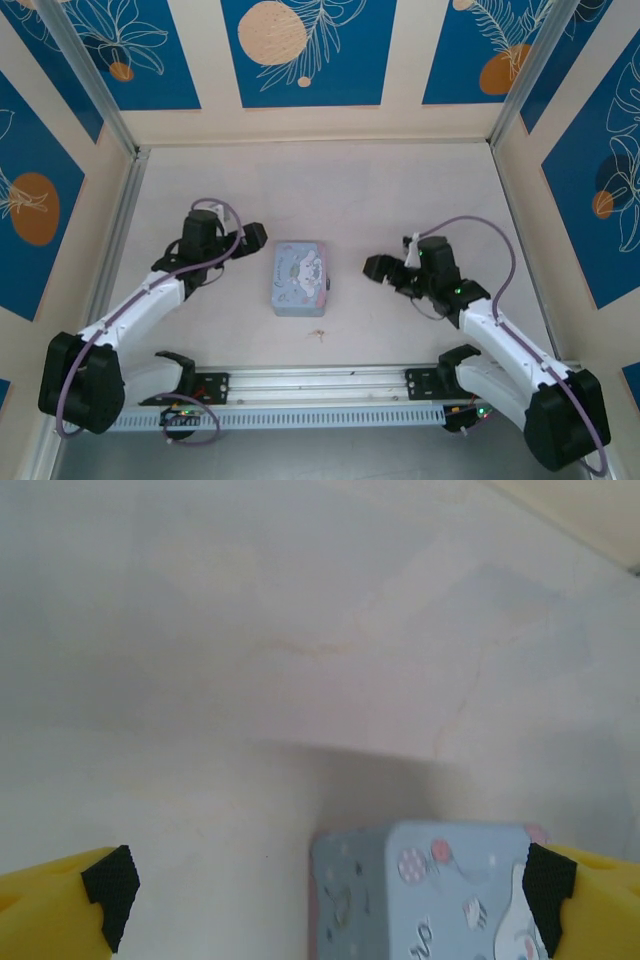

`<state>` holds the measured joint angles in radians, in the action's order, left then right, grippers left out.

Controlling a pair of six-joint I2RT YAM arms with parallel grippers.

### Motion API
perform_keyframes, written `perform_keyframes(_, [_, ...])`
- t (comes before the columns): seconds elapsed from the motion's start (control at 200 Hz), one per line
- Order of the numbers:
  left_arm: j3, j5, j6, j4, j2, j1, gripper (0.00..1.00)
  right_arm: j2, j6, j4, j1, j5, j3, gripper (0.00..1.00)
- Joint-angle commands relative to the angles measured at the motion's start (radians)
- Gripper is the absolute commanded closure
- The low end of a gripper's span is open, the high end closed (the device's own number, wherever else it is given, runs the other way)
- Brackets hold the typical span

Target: Unlock the padlock with the key

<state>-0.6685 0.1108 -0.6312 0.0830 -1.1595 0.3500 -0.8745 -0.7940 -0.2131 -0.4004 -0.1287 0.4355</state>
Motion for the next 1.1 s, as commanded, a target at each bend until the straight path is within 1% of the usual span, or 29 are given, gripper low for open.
perform_keyframes(0.0, [0.002, -0.024, -0.092, -0.053, -0.053, 0.062, 0.00, 0.055, -0.141, 0.010, -0.110, 0.037, -0.080, 0.10])
perform_keyframes(0.15, [-0.081, -0.026, -0.103, -0.073, -0.183, 0.163, 0.00, 0.063, -0.203, 0.024, -0.258, 0.125, -0.113, 0.11])
perform_keyframes(0.315, [-0.173, -0.017, -0.121, -0.137, -0.324, 0.258, 0.00, -0.004, -0.230, 0.058, -0.353, 0.175, -0.092, 0.11])
perform_keyframes(0.415, [-0.253, 0.010, -0.147, -0.188, -0.434, 0.292, 0.00, -0.067, -0.237, 0.084, -0.401, 0.199, -0.061, 0.11])
perform_keyframes(0.525, [-0.409, 0.049, -0.155, -0.188, -0.559, 0.320, 0.00, -0.147, -0.244, 0.114, -0.448, 0.222, -0.015, 0.10])
perform_keyframes(0.605, [-0.503, 0.028, -0.155, -0.156, -0.603, 0.320, 0.00, -0.209, -0.246, 0.135, -0.479, 0.225, 0.026, 0.10])
perform_keyframes(0.665, [-0.552, -0.011, -0.137, -0.116, -0.604, 0.311, 0.00, -0.253, -0.247, 0.142, -0.503, 0.237, 0.065, 0.11])
perform_keyframes(0.715, [-0.583, -0.023, -0.120, -0.079, -0.593, 0.297, 0.00, -0.290, -0.245, 0.156, -0.525, 0.242, 0.098, 0.11])
perform_keyframes(0.835, [-0.600, -0.048, -0.069, 0.004, -0.521, 0.259, 0.00, -0.404, -0.243, 0.197, -0.558, 0.246, 0.181, 0.10])
perform_keyframes(0.965, [-0.544, -0.103, -0.044, 0.081, -0.392, 0.210, 0.00, -0.548, -0.230, 0.236, -0.574, 0.210, 0.310, 0.11])
perform_keyframes(1.095, [-0.439, -0.111, -0.080, 0.111, -0.248, 0.119, 0.00, -0.674, -0.178, 0.231, -0.581, 0.177, 0.455, 0.11])
